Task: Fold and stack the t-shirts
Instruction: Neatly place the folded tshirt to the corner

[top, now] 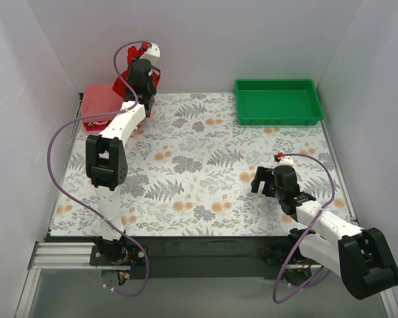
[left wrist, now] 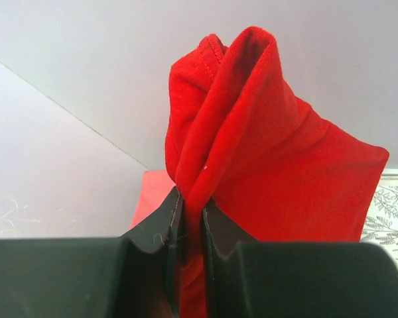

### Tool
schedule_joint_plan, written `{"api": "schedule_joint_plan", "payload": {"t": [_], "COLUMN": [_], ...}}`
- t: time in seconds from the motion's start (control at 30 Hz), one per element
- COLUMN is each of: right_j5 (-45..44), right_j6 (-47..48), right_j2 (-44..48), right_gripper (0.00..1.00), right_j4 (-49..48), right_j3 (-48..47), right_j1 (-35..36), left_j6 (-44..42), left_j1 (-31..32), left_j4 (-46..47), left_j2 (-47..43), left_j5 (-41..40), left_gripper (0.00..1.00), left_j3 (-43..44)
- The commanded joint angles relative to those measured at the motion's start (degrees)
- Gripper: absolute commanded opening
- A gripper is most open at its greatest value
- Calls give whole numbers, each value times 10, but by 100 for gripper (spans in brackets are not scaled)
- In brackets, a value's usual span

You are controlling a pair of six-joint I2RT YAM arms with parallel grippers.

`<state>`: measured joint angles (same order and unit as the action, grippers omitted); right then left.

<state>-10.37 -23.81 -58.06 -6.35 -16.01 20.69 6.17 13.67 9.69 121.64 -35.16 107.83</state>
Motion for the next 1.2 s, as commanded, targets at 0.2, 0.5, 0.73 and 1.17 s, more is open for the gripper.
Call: {"api": "schedule_joint_plan", "payload": {"t": [0.2, 0.5, 0.73, 1.17], "right_j5": [-8, -2, 2, 2], "right_j6": [-5, -4, -4, -4], "right_j2": [0, -14, -14, -8], "right_gripper": [98, 98, 98, 98], "right_j4": [11, 11, 11, 10], "right_j3": [7, 3, 5, 6], "right_j1": [-2, -3, -3, -3], "left_j6": [-2, 16, 18, 10], "left_j1": [-8, -8, -8, -13], "left_j4": [-6, -31, -40, -30], "left_j2": [-44, -84, -104, -116], "left_j5": [-8, -9, -1, -6], "left_gripper": [0, 0, 0, 0], "left_j3": [31, 23, 22, 8]}}
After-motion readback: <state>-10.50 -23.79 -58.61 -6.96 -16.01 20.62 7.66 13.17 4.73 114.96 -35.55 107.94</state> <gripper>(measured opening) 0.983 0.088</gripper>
